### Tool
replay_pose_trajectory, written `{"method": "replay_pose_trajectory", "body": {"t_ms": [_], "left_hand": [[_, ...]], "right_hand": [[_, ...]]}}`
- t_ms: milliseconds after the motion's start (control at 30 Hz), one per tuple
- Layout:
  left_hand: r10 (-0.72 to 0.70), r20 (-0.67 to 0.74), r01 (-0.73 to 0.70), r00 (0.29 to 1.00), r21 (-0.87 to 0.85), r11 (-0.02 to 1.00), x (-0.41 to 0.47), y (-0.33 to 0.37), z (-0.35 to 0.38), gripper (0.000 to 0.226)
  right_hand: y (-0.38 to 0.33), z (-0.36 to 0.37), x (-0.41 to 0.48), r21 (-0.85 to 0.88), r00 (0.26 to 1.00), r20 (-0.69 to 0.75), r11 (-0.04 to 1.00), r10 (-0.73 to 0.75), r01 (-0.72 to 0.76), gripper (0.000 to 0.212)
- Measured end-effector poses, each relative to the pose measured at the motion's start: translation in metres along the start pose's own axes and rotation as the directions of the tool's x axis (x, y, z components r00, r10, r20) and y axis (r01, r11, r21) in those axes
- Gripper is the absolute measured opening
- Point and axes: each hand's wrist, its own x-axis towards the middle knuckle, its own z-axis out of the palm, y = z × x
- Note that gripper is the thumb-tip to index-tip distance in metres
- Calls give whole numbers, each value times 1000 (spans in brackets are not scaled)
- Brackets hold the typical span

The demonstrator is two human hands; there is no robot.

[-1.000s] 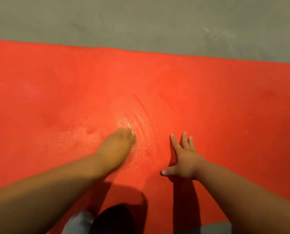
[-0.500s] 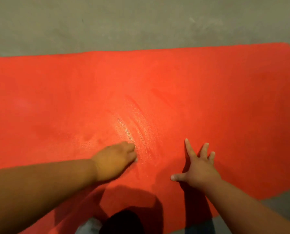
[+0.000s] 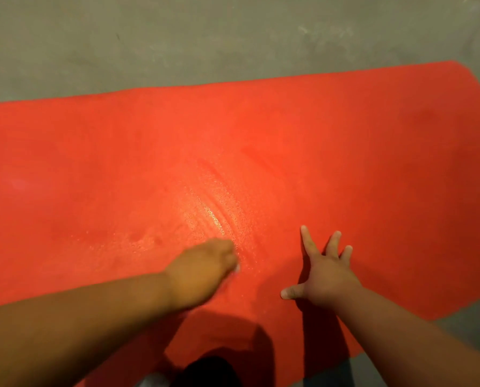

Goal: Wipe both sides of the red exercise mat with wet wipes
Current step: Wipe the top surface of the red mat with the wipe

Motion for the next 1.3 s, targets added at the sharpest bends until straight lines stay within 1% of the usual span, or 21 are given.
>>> {"method": "replay_pose_trajectory", "body": {"t_ms": [67, 100, 167, 233, 267, 300, 333, 400, 467, 500, 567, 667, 700, 767, 867, 933, 1000, 1100, 1167, 1233, 1300], "left_hand": [[370, 213, -375, 904, -17, 927, -8, 8, 9, 14], [363, 188, -375, 912, 31, 926, -1, -5, 11, 15], [-2, -51, 7, 999, 110, 994, 22, -39, -2, 9], [-519, -298, 541, 801, -10, 841, 41, -72, -21, 13], [-656, -314, 663, 687, -100, 742, 48, -74, -23, 14], [-668, -279, 669, 690, -106, 735, 52, -62, -19, 16], [-597, -173, 598, 783, -51, 800, 55, -41, -14, 22], [-141, 32, 144, 989, -102, 984, 53, 18, 5, 23], [259, 157, -246, 953, -101, 964, 57, 39, 12, 21], [241, 152, -232, 958, -79, 970, 64, 22, 5, 19], [-127, -13, 128, 992, 30, 991, 79, -32, -11, 19], [-632, -347, 642, 693, -102, 760, 74, -101, -44, 18], [-641, -361, 651, 677, -111, 751, 71, -101, -44, 15], [-535, -249, 540, 807, -53, 840, 70, -68, -27, 13], [-109, -62, 104, 992, -82, 991, 56, 10, 10, 13], [136, 12, -135, 991, -65, 989, 49, 32, 20, 17], [117, -55, -118, 992, -6, 993, 51, 14, 18, 14], [-318, -212, 326, 924, 4, 945, 57, -48, -8, 5], [-455, -205, 473, 867, 48, 880, 58, -63, -21, 10], [-341, -79, 349, 937, 148, 926, 61, -36, -27, 14], [-50, 123, 36, 991, 115, 993, 57, 3, -19, 13]], "right_hand": [[0, 0, 1, 2, 1000, -3, 1000, 0, 0, 138], [-1, -1, 1, 0, 1000, 2, 1000, 1, -1, 138], [0, 0, 0, -3, 1000, 1, 1000, 0, 0, 138], [1, 1, 0, 9, 1000, -9, 1000, -4, 4, 137], [1, 1, -1, 16, 1000, -13, 1000, -8, 8, 137], [2, 1, -2, 23, 1000, -17, 1000, -10, 10, 137], [3, 1, -3, 29, 1000, -22, 1000, -10, 11, 137], [5, 5, -5, 33, 998, -56, 999, -27, 29, 136], [8, 8, -5, -2, 994, -96, 998, -57, 57, 134], [11, 8, -5, -25, 993, -101, 998, -68, 66, 132], [21, 4, -4, -54, 993, -91, 996, -73, 69, 130], [39, -3, -1, -24, 994, -109, 1000, 15, -18, 131], [44, -4, -1, -2, 994, -100, 999, 51, -52, 132], [48, -5, 0, 12, 994, -69, 996, 87, -86, 133], [43, -9, 0, -37, 994, -19, 994, 104, -104, 133], [39, -14, 0, -85, 993, 0, 990, 118, -117, 132], [35, -18, -2, -156, 996, 33, 985, 82, -75, 126], [29, -23, -14, -243, 997, 81, 970, 2, 18, 118], [30, -31, -19, -257, 999, 50, 966, 8, 5, 117], [34, -40, -19, -243, 999, 24, 970, 26, -19, 119], [38, -45, -13, -241, 1000, 6, 970, 13, -11, 121]]}}
